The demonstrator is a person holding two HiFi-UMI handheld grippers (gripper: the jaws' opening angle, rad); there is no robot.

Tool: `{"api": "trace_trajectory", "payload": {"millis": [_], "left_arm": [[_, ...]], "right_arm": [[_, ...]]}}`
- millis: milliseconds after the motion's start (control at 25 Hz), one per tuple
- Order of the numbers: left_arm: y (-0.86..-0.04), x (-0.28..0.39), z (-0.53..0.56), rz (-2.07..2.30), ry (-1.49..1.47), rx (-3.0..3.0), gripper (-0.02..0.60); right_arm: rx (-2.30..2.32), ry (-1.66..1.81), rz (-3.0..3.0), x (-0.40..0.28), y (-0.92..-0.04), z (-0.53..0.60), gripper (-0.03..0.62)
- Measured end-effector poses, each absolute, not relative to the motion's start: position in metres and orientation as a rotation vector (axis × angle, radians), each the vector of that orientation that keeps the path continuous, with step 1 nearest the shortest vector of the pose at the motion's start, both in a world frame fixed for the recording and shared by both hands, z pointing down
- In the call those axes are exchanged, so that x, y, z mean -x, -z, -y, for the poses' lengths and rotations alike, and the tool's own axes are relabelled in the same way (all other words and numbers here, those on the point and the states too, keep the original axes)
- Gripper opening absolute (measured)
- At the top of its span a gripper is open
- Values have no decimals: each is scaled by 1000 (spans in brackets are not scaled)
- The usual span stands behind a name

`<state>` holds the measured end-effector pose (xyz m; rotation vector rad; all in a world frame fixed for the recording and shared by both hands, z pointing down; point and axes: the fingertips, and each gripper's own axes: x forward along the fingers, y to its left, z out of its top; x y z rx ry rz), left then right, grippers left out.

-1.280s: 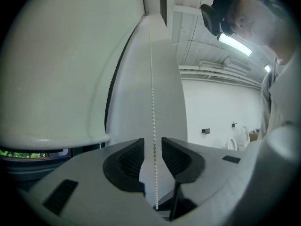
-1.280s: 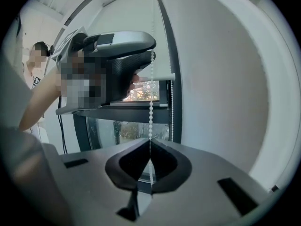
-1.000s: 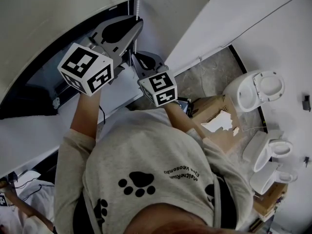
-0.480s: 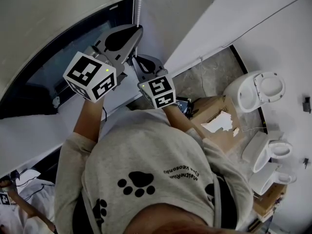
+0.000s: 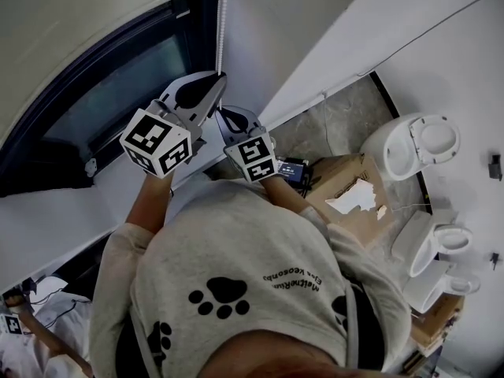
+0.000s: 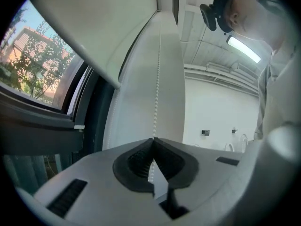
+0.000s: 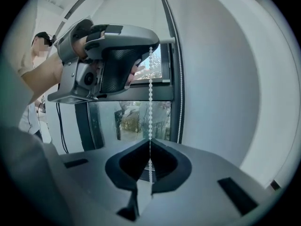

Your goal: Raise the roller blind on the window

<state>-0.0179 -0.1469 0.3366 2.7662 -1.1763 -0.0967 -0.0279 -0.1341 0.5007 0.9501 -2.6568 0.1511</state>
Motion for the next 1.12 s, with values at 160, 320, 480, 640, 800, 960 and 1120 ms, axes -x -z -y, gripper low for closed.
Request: {"api": "trace_trajectory", "payload": {"millis": [160,320,480,640,800,960,1120], "left_arm": [[-353,18,145,1156,92,-2749,9],[-364,17,144,1136,93,-2736,9],[-378,16,143,1121,67,-2723,9],[-383,17,143,1094,89,-2708,9],[-383,18,147,1069,77,-2709,9],[-383,21,148,1063,82,-2703,9],[-383,21,150,1054,96,-2698,9]], "right_arm": [[-945,-178,2651,27,-516,135,9],[-955,-201,2647,26,-527,135,9],[-959,-233,2623,24,-541,133,9],[-974,-310,2628,23,-548,133,9],[-937,-424,2645,27,-546,133,11],[-970,-524,2701,20,-523,136,103],[-1035,-447,2779,7,-475,135,110]]}}
